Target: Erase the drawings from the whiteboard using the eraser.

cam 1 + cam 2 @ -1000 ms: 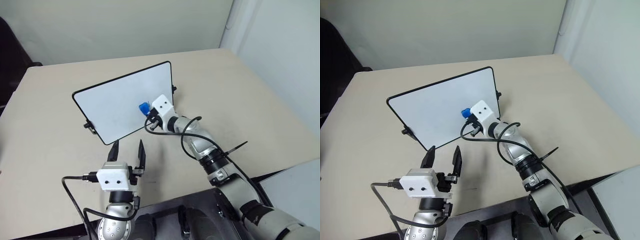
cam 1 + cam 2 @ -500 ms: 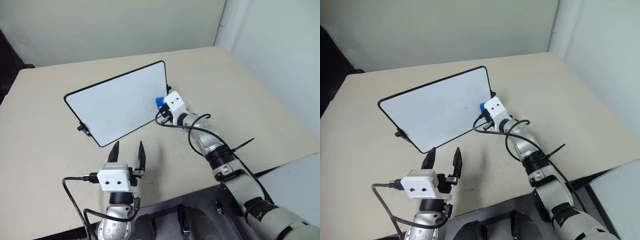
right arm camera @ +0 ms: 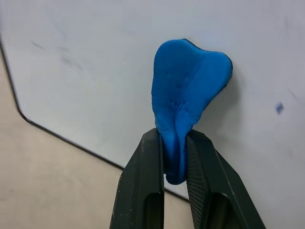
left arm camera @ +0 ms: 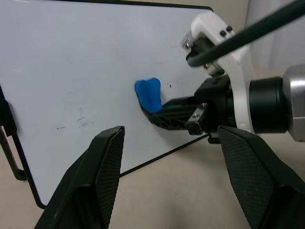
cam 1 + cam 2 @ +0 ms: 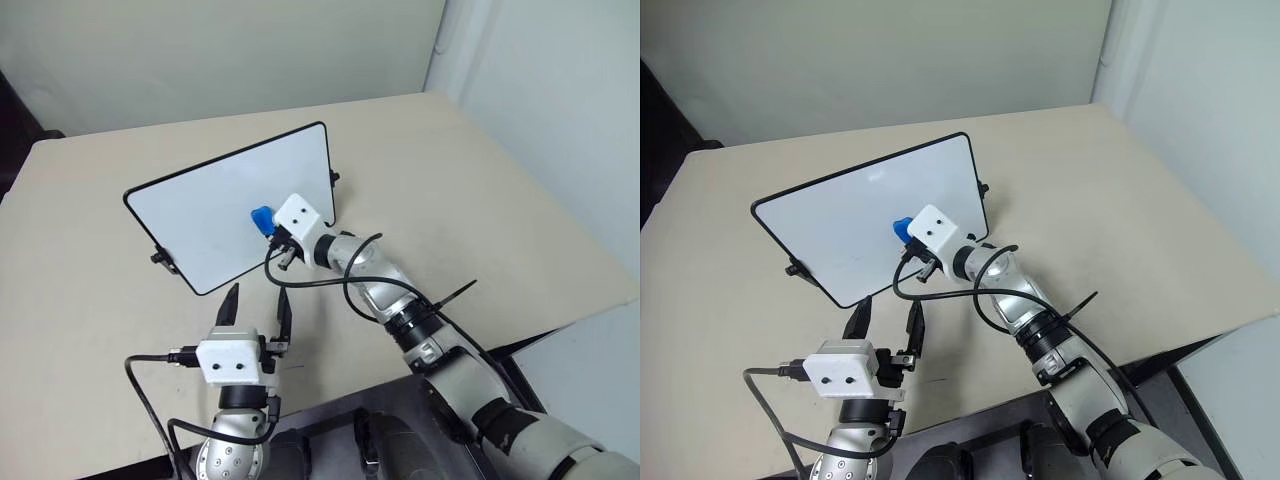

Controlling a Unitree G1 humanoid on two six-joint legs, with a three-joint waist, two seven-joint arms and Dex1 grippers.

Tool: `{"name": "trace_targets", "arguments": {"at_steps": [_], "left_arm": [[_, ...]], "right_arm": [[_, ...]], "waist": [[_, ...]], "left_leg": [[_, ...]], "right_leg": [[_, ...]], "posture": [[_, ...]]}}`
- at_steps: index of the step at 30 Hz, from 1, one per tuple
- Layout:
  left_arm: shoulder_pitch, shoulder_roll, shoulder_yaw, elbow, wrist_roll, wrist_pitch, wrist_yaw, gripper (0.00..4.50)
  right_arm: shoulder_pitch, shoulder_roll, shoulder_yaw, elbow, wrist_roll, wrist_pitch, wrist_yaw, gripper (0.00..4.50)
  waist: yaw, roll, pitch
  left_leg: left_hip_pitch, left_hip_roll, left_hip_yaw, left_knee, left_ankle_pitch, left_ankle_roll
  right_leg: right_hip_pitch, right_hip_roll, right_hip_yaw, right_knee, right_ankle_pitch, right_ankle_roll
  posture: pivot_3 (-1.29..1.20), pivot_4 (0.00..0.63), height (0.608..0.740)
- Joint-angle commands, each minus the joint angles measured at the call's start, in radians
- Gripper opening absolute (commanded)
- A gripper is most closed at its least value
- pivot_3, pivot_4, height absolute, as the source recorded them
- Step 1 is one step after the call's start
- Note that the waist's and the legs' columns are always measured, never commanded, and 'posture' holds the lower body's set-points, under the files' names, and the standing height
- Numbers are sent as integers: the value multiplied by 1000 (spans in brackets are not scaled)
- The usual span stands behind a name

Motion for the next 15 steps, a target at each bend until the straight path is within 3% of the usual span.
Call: {"name": "trace_targets", "arguments": {"at_steps": [1,15], "left_arm": [[4,-3,-10,-40,4,-8,-1,3423],[-23,9,0,-25,-6,1,-25,3423]], "right_arm": [[-37,11,-13,-26,-8,-15,-9,339],[-173,-18,-174,174,1,36,-212,339]], "waist": [[1,0,0],[5,-1,1]], "left_leg": [[0,0,0,0,0,0],[1,-1,-1,0,6,6]], "right_leg": [[0,0,0,0,0,0],[1,0,0,-1,4,-3]], "posture": [[0,150,740],[0,150,740]]}}
